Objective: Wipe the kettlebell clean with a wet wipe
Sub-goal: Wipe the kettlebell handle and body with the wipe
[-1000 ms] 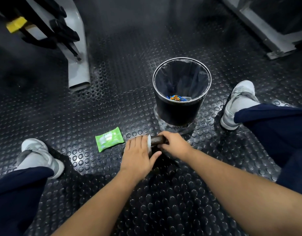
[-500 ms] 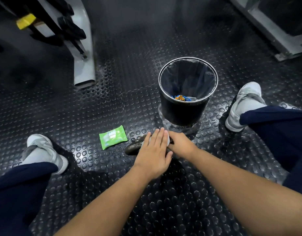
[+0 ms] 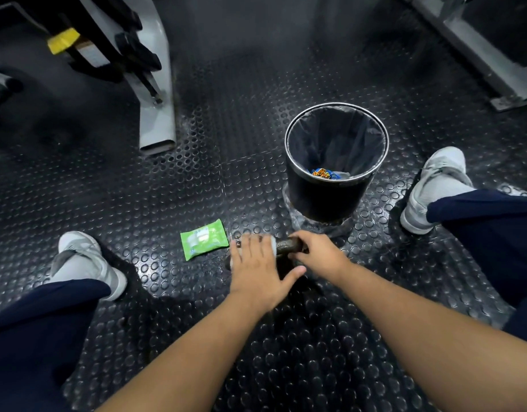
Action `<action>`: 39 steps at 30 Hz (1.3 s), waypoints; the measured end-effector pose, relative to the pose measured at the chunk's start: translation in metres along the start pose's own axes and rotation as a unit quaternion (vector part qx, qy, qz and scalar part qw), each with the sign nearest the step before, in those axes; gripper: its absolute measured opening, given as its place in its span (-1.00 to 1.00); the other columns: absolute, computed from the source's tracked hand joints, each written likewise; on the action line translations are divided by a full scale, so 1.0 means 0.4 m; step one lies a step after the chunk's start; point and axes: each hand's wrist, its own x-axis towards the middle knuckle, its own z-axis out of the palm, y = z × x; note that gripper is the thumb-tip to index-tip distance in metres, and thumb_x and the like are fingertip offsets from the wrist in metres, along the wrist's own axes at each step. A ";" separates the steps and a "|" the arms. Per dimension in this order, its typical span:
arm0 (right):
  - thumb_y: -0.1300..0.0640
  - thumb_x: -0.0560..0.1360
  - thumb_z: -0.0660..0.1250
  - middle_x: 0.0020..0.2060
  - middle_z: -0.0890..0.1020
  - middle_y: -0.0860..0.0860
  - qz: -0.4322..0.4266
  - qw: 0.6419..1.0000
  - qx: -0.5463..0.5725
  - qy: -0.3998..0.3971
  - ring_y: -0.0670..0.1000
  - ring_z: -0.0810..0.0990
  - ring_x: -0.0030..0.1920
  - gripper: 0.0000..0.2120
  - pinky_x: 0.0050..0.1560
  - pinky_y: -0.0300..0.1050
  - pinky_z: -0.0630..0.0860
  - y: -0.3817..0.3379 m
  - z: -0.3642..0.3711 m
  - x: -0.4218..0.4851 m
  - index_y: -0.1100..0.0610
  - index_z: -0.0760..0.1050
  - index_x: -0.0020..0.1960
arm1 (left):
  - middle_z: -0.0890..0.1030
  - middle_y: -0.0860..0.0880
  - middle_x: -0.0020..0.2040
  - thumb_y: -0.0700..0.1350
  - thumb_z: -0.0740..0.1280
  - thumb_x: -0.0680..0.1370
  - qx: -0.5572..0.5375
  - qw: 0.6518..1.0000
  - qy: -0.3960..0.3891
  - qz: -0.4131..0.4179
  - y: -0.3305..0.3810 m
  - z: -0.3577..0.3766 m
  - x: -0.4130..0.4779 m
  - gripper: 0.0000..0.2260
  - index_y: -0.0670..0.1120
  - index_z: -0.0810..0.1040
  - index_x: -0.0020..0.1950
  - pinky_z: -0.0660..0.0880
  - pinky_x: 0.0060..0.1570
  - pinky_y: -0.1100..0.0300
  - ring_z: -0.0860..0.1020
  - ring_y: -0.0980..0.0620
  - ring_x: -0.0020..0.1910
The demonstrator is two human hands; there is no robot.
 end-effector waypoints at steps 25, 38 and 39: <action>0.20 0.43 0.45 -0.12 0.69 -0.08 -0.005 1.000 -0.004 0.001 -0.06 0.65 -0.07 -0.69 0.02 -0.10 0.57 -0.003 -0.007 -0.002 -0.04 0.59 0.13 | 0.16 -0.24 0.62 0.66 -0.16 0.40 0.039 0.994 0.021 0.105 0.028 -0.019 0.013 0.15 -0.22 0.00 0.66 -0.12 0.59 -0.22 0.01 -0.25 0.64; 0.14 0.45 0.50 -0.17 0.67 -0.14 0.002 1.000 0.017 -0.009 -0.23 0.59 -0.17 -0.75 -0.07 -0.24 0.50 -0.004 -0.013 -0.004 -0.03 0.59 0.10 | -0.16 -0.25 0.67 0.65 -0.22 0.42 0.062 0.998 0.006 0.025 -0.095 0.023 -0.033 0.13 -0.21 -0.25 0.66 -0.10 0.62 -0.16 -0.25 -0.20 0.64; 0.15 0.45 0.50 -0.16 0.67 -0.14 0.004 1.000 0.022 -0.010 -0.23 0.59 -0.15 -0.75 -0.05 -0.25 0.50 -0.004 -0.013 -0.005 -0.03 0.59 0.10 | -0.15 -0.26 0.67 0.66 -0.21 0.40 0.053 0.999 0.000 0.008 -0.104 0.025 -0.037 0.15 -0.21 -0.24 0.66 -0.11 0.62 -0.16 -0.25 -0.19 0.65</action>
